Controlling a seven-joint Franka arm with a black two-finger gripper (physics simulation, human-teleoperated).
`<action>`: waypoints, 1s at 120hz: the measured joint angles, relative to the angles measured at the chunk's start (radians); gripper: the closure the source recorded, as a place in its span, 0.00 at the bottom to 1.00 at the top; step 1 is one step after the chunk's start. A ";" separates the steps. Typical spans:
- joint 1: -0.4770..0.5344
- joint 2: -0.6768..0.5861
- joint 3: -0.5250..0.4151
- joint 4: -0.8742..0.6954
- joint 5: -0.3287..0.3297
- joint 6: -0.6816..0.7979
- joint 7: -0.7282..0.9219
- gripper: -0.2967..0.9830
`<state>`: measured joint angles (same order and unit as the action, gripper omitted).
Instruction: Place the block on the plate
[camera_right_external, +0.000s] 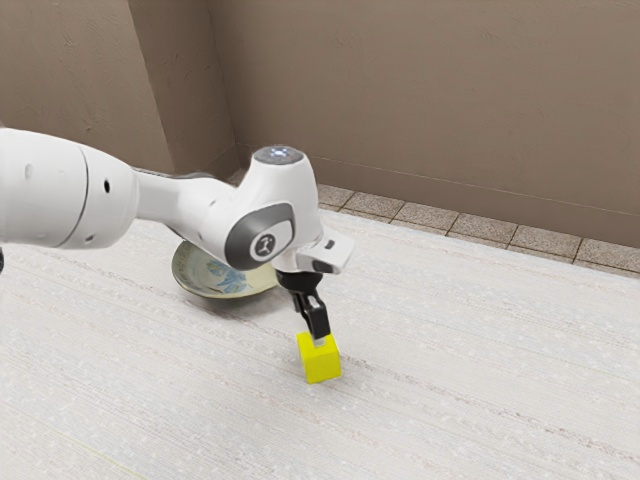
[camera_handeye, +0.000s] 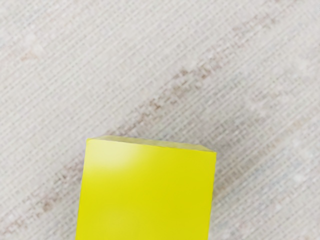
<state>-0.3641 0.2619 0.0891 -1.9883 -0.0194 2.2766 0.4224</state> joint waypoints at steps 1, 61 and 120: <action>0.001 0.002 -0.001 0.000 -0.001 0.001 0.002 0.23; 0.032 0.073 -0.023 -0.007 -0.010 0.048 0.081 0.23; 0.065 0.177 -0.060 0.055 -0.010 0.064 0.137 0.24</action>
<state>-0.2992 0.4386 0.0295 -1.9337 -0.0293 2.3408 0.5597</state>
